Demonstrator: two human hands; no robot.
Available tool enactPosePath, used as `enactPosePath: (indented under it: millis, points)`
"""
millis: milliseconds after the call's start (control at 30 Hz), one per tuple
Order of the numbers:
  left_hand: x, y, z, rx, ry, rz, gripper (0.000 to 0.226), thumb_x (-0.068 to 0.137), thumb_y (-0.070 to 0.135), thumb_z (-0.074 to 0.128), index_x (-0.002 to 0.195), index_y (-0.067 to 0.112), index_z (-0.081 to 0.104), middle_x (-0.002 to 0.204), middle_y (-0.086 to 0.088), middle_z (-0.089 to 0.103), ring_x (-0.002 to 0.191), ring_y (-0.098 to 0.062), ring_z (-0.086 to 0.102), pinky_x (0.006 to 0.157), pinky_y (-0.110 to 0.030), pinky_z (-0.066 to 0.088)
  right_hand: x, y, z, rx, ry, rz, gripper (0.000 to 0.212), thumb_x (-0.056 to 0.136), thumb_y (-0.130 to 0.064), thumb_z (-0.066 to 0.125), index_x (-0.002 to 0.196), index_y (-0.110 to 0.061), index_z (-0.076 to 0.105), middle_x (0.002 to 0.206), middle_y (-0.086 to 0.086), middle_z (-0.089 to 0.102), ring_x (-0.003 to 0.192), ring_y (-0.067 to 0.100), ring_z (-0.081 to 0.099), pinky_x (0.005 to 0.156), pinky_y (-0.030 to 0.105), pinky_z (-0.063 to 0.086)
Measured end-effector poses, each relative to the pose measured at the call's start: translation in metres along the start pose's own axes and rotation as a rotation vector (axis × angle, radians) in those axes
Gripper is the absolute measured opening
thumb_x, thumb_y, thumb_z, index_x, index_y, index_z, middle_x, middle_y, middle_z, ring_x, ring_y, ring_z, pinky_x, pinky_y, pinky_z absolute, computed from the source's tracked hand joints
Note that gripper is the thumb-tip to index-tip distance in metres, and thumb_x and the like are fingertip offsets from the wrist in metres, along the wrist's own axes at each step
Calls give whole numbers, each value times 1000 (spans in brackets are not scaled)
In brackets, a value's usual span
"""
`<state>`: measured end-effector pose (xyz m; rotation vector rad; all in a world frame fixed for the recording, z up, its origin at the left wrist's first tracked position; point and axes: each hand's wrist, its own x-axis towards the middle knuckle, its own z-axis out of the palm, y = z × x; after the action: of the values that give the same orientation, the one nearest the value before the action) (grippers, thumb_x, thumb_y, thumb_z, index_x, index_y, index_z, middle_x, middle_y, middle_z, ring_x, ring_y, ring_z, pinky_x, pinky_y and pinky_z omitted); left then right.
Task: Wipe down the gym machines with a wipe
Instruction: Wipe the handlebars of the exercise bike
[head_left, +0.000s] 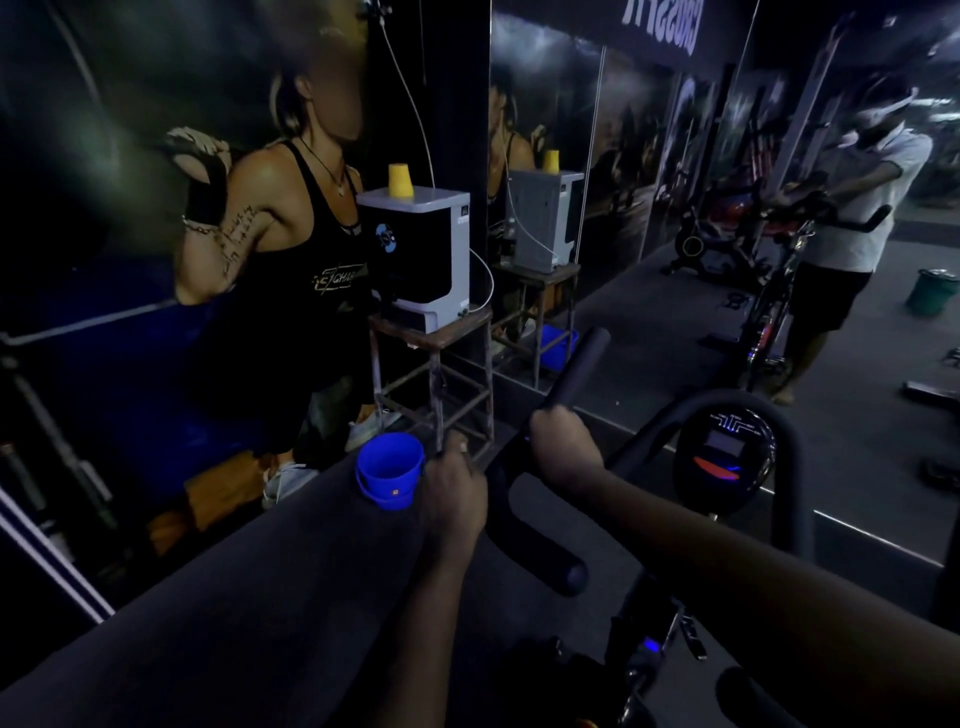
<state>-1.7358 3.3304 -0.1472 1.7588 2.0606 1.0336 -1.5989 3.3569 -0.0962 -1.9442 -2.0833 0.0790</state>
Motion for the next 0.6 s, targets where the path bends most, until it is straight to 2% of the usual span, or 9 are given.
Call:
enactPosePath:
  millis: [133, 200, 333, 467, 600]
  points:
    - [0, -16, -20, -27, 24, -26, 29, 102, 14, 40, 124, 14, 60, 110, -21, 69, 103, -42, 63, 82, -47, 49, -22, -19, -4, -25, -53, -126, 22, 97, -10, 54, 108, 2, 70, 105, 23, 69, 100, 39, 67, 79, 42, 53]
    - [-3, -22, -29, -33, 20, -27, 30, 103, 15, 38, 123, 14, 60, 111, -22, 68, 103, -42, 63, 81, -46, 48, -44, -34, -1, -50, -82, -187, 23, 97, -13, 53, 105, 1, 71, 102, 22, 71, 97, 38, 68, 78, 41, 53]
    - [-13, -32, -40, -39, -26, 12, 29, 105, 17, 37, 120, 13, 61, 111, -22, 68, 103, -42, 62, 77, -43, 46, -81, -47, 5, -113, -94, -180, 21, 97, -9, 52, 101, 4, 68, 101, 24, 68, 91, 40, 68, 70, 41, 51]
    - [-27, -35, -41, -60, -105, 107, 26, 105, 15, 40, 119, 11, 61, 109, -23, 69, 105, -43, 61, 79, -45, 45, -98, -46, -8, -160, -126, -190, 23, 98, -5, 51, 111, 6, 67, 106, 23, 69, 95, 40, 68, 75, 44, 54]
    - [-45, -30, -40, -145, -129, 126, 26, 105, 14, 40, 118, 12, 62, 107, -21, 70, 104, -41, 61, 81, -47, 48, -106, -37, -2, -10, -111, -180, 24, 98, -16, 56, 112, -4, 71, 108, 17, 70, 101, 34, 67, 83, 38, 51]
